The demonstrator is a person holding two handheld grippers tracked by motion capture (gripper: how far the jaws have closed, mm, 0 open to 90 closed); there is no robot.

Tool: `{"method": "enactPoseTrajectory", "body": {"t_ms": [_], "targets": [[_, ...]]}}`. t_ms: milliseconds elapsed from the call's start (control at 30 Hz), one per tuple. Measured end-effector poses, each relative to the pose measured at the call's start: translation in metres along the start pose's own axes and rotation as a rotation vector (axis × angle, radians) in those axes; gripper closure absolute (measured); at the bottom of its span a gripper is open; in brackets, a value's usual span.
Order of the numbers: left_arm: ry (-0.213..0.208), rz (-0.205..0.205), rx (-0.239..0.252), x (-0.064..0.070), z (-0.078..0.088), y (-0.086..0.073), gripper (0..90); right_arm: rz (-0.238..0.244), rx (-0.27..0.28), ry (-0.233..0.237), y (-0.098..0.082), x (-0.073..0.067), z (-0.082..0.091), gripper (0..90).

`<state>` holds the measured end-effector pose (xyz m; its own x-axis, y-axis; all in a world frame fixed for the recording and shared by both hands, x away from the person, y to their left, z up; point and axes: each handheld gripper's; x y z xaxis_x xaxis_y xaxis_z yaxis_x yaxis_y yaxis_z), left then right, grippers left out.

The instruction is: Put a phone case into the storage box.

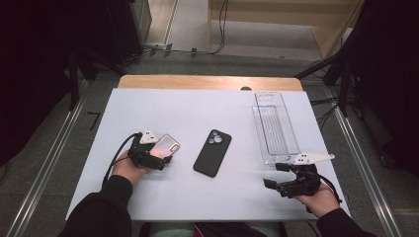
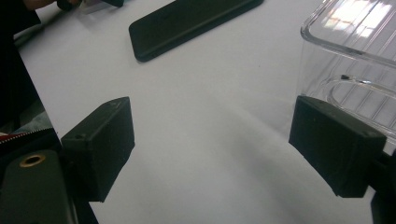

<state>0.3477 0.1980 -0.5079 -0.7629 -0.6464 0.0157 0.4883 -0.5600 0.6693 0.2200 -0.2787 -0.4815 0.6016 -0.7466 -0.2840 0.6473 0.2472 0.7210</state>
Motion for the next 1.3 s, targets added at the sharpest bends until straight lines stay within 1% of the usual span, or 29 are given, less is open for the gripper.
{"method": "enactPoseTrajectory", "body": {"t_ms": [33,67,100,200,300,367,400,567,600,667,733,800,933,1000,1033,1100,1133,1267,1300], "targets": [[0.004,0.004,0.007,0.000,0.001,0.000,7.2,0.001,-0.001,0.001,0.000,0.000,0.000,12.3],[0.008,0.015,0.022,0.000,0.003,-0.002,11.1,0.000,-0.003,0.000,0.000,0.000,-0.001,12.3],[0.006,0.020,0.029,-0.001,0.003,-0.002,16.9,0.005,-0.009,-0.002,0.000,0.001,-0.001,12.3],[0.008,0.022,0.028,-0.001,0.003,-0.002,17.1,0.005,-0.003,-0.002,0.001,0.000,-0.001,12.3],[0.009,0.022,0.017,-0.001,0.003,0.000,17.3,0.004,0.001,-0.002,0.000,0.000,0.000,12.3],[0.007,0.031,0.014,-0.001,0.004,0.001,17.3,0.003,-0.001,-0.004,0.000,0.000,0.000,12.3],[-0.002,0.039,0.012,-0.002,0.004,0.001,17.4,0.005,0.001,-0.004,0.000,0.000,0.000,12.3],[-0.029,0.102,0.005,-0.005,0.008,0.006,17.4,0.000,0.002,-0.005,0.000,0.000,0.000,12.3],[-0.029,0.100,0.009,-0.005,0.010,0.007,17.4,-0.007,0.004,-0.009,0.000,0.000,0.001,12.3],[-0.031,0.110,0.017,-0.005,0.013,0.010,17.4,-0.010,0.011,-0.009,0.000,0.000,0.001,12.3],[-0.037,0.131,0.021,-0.005,0.016,0.012,17.4,-0.008,0.013,-0.012,0.000,0.000,0.002,12.3],[-0.044,0.143,0.020,-0.004,0.020,0.015,17.4,-0.012,0.016,-0.008,0.000,0.000,0.002,12.3],[-0.062,0.147,0.037,0.000,0.028,0.020,17.4,-0.002,0.013,-0.003,0.000,-0.001,0.001,12.3],[-0.073,0.161,0.045,0.001,0.032,0.023,17.4,-0.004,0.018,-0.002,0.001,0.000,0.001,12.3],[-0.081,0.161,0.050,0.002,0.034,0.025,17.4,-0.008,0.017,-0.003,0.001,0.000,0.001,12.3],[-0.085,0.162,0.049,0.003,0.038,0.027,17.4,-0.010,0.019,-0.004,0.002,0.000,0.001,12.3],[-0.090,0.170,0.052,0.005,0.040,0.029,17.4,-0.009,0.022,-0.004,0.002,0.000,0.001,12.3],[-0.105,0.172,0.048,0.009,0.044,0.031,17.4,-0.009,0.021,-0.004,0.002,-0.001,0.001,12.3],[-0.103,0.170,0.042,0.010,0.045,0.032,17.4,-0.006,0.022,-0.004,0.002,-0.001,0.001,12.3]]}}
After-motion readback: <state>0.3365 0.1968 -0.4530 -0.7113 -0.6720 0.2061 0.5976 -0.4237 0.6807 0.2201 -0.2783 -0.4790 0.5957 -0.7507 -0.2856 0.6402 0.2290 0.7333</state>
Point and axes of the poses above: each handheld gripper's, and its own axes: z roughly backward along the jaws, y roughly out of its top, x roughly to its right, and after that the axes turned 4 degrees about -y, right-handed
